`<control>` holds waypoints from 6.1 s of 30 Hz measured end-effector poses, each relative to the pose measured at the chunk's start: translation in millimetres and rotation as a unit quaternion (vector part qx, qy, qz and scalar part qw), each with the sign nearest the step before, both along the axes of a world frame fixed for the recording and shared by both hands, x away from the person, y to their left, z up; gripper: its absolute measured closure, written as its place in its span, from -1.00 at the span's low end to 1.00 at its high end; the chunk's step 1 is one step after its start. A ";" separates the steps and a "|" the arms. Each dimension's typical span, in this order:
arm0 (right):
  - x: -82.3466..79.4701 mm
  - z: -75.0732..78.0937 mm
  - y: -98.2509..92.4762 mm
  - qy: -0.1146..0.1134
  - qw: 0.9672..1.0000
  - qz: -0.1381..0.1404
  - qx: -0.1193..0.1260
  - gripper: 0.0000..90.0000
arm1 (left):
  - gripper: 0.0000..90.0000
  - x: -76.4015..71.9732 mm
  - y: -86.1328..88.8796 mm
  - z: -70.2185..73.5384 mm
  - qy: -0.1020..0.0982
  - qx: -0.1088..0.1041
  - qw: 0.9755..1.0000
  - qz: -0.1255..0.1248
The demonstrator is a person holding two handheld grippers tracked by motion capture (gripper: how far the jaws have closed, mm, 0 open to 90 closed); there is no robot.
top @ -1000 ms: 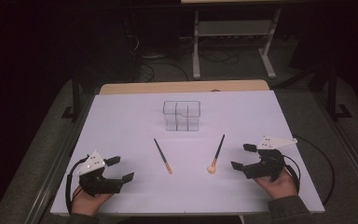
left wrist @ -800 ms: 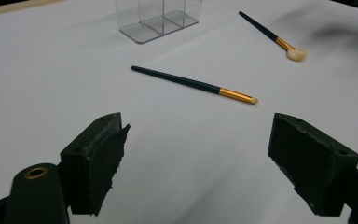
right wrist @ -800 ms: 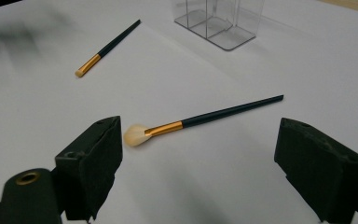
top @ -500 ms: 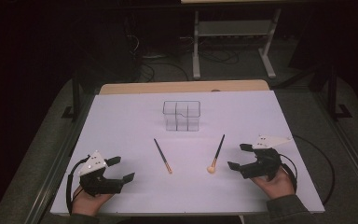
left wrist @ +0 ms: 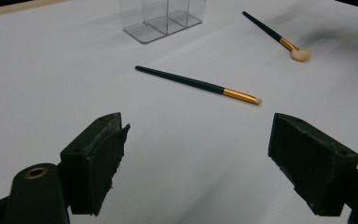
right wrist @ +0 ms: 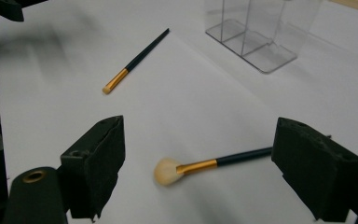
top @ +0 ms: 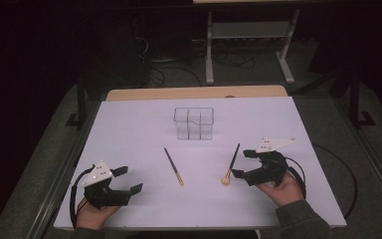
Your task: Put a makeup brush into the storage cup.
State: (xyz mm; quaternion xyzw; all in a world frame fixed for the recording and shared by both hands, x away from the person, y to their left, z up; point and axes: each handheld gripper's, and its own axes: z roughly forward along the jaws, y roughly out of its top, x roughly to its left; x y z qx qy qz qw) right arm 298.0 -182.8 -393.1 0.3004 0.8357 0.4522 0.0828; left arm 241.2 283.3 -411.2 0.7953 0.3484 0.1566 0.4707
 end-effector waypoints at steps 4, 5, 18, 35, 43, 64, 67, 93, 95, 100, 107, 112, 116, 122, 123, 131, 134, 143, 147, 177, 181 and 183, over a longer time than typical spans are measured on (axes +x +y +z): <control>6.2 10.6 18.6 0.003 1.000 0.019 -0.011 -0.58 | -0.61 0.1 -0.1 0.5 -0.001 0.000 1.000 -0.001; 7.5 12.4 22.2 0.003 1.000 0.023 -0.014 -0.58 | -0.61 0.0 0.0 0.8 -0.002 0.000 1.000 -0.002; 22.0 29.3 63.5 0.014 0.998 0.054 -0.032 -0.54 | -0.61 -0.1 4.1 2.0 -0.001 -0.004 1.000 0.001; 35.9 38.9 99.7 0.038 0.996 0.066 -0.044 -0.45 | -0.61 -0.7 4.7 2.4 -0.001 -0.004 1.000 0.001; 40.9 42.8 115.4 0.045 0.995 0.073 -0.054 -0.39 | -0.61 -0.7 4.7 2.4 -0.004 -0.011 1.000 0.003; 52.9 42.9 143.9 0.062 0.992 0.081 -0.080 -0.33 | -0.61 -1.0 4.6 2.8 -0.004 -0.012 1.000 0.003; 55.4 43.5 150.5 0.062 0.991 0.084 -0.083 -0.32 | -0.61 -1.0 4.9 2.6 -0.002 -0.014 1.000 0.004; 67.9 31.4 181.3 0.082 0.986 0.101 -0.105 -0.25 | -0.61 0.5 6.7 3.0 -0.003 -0.014 1.000 0.003; 68.3 29.6 184.1 0.086 0.986 0.100 -0.106 -0.25 | -0.61 0.4 6.5 3.1 -0.002 -0.016 1.000 0.005; 69.6 26.0 188.6 0.092 0.985 0.097 -0.109 -0.25 | -0.61 0.6 6.6 3.5 -0.003 -0.014 1.000 0.004; 71.6 16.4 196.6 0.100 0.984 0.094 -0.118 -0.24 | -0.61 1.0 7.4 3.5 -0.001 -0.009 1.000 0.002; 71.4 9.1 201.1 0.111 0.982 0.090 -0.127 -0.18 | -0.61 1.3 6.8 3.6 -0.001 -0.009 1.000 0.001; 70.7 6.0 203.1 0.110 0.981 0.092 -0.132 -0.13 | -0.61 0.8 7.5 4.2 -0.006 -0.012 1.000 0.004; 70.5 -0.1 206.1 0.117 0.979 0.085 -0.144 -0.09 | -0.61 1.4 7.1 3.9 -0.005 -0.009 1.000 0.002; 70.4 -1.0 206.3 0.120 0.979 0.085 -0.142 -0.08 | -0.61 1.4 7.1 3.9 -0.005 -0.009 1.000 0.002; 69.5 -7.1 206.7 0.126 0.979 0.073 -0.144 -0.02 | -0.61 1.2 5.8 3.4 -0.002 -0.015 1.000 0.002; 67.0 -10.8 207.3 0.130 0.978 0.062 -0.151 0.04 | -0.61 1.3 5.6 3.0 0.001 -0.016 1.000 0.003; 64.0 -17.1 212.0 0.126 0.977 0.056 -0.163 0.12 | -0.61 1.6 5.3 3.1 -0.001 -0.014 1.000 0.000; 64.3 -19.8 212.5 0.130 0.976 0.055 -0.166 0.14 | -0.61 1.7 6.0 3.1 0.000 -0.009 1.000 -0.002; 65.4 -28.5 217.5 0.134 0.971 0.054 -0.191 0.31 | -0.61 2.9 5.1 2.1 0.000 -0.010 1.000 -0.004; 65.2 -29.0 217.7 0.134 0.970 0.055 -0.196 0.33 | -0.61 2.8 4.7 2.1 0.003 -0.011 1.000 -0.004; 65.1 -28.9 217.9 0.133 0.970 0.055 -0.196 0.33 | -0.61 2.9 4.0 1.8 0.002 -0.012 1.000 -0.005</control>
